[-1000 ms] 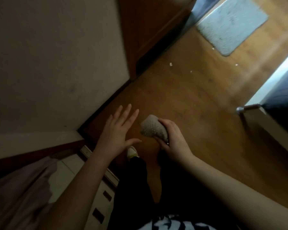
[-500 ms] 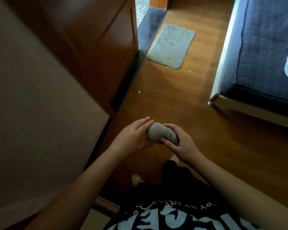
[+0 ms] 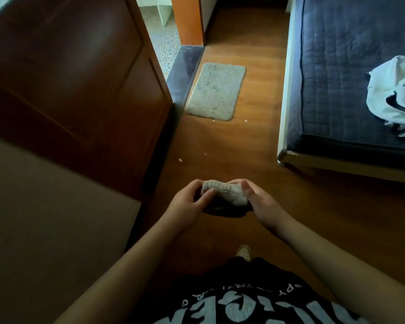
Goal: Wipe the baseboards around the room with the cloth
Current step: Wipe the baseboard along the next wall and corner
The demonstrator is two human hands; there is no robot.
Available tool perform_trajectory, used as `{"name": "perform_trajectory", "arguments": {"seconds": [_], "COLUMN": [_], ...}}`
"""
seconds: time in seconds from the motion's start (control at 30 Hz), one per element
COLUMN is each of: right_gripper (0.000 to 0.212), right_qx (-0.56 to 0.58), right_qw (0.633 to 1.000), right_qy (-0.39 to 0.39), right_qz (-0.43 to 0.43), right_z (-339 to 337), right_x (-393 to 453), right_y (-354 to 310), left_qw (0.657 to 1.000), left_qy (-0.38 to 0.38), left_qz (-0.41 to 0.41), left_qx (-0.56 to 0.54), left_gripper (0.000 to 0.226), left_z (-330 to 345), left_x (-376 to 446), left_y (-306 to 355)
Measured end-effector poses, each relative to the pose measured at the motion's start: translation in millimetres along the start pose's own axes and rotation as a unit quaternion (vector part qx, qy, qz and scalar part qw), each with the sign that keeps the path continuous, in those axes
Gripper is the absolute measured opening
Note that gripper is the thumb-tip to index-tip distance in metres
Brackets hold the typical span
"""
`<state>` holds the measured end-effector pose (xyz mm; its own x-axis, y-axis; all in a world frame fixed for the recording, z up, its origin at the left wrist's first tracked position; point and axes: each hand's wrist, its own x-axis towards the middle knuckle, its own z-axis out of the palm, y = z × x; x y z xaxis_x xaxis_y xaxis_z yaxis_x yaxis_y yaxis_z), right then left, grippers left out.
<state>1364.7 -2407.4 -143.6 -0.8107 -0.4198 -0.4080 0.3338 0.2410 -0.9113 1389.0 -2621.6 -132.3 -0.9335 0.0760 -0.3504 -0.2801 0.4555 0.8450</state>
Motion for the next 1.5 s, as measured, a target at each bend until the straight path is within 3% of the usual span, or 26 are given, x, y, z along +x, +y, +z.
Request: {"name": "perform_trajectory", "arguments": {"seconds": [0.2, 0.33, 0.4, 0.53, 0.77, 0.93, 1.07, 1.2, 1.4, 1.5], "right_gripper": [0.081, 0.054, 0.048, 0.055, 0.038, 0.031, 0.029, 0.019, 0.037, 0.046], "right_qx": [0.014, -0.014, -0.028, 0.017, 0.069, -0.01, -0.1, -0.189, -0.178, -0.16], "right_qw": [0.999, 0.999, 0.997, 0.99, 0.972, 0.958, 0.918, 0.919, 0.95, 0.961], "right_qy": [0.01, 0.044, 0.072, 0.142, 0.224, 0.287, 0.379, 0.322, 0.214, 0.18], "right_qz": [-0.034, -0.022, -0.014, 0.004, 0.027, 0.014, -0.062, -0.13, -0.14, -0.137], "right_z": [-24.5, -26.5, -26.3, -24.4, -18.8, -27.1, -51.2, -91.5, -162.1, -201.5], "right_x": [23.0, 53.9, 73.9, 125.2, 207.9, 236.7, 252.7, 282.2, 348.5, 379.6], "right_y": [-14.8, -19.9, -23.6, -31.9, -78.7, -109.7, -123.0, -133.0, -151.3, -163.2], "left_qw": [0.999, 0.997, 0.994, 0.985, 0.963, 0.965, 0.974, 0.964, 0.939, 0.92], "left_qy": [0.038, 0.048, 0.024, -0.066, -0.139, -0.148, -0.112, -0.087, -0.054, -0.038], "left_qz": [-0.033, -0.054, -0.056, -0.023, -0.031, -0.022, -0.023, -0.061, -0.103, -0.13], "left_qx": [-0.021, -0.03, -0.089, -0.16, -0.23, -0.214, -0.196, -0.244, -0.325, -0.369], "left_gripper": [0.032, 0.031, 0.025, 0.037, 0.017, 0.017, 0.015, 0.015, 0.023, 0.042], "left_z": [2.3, -7.6, -15.9, -45.7, -116.9, -142.9, -143.6, -128.0, -107.2, -99.2], "left_x": [41.7, 73.4, 90.9, 130.8, 213.5, 270.4, 314.4, 366.1, 446.5, 484.5], "left_y": [17.7, 15.7, 13.6, 7.4, 12.1, 36.9, 56.6, 78.8, 126.3, 154.2]}}
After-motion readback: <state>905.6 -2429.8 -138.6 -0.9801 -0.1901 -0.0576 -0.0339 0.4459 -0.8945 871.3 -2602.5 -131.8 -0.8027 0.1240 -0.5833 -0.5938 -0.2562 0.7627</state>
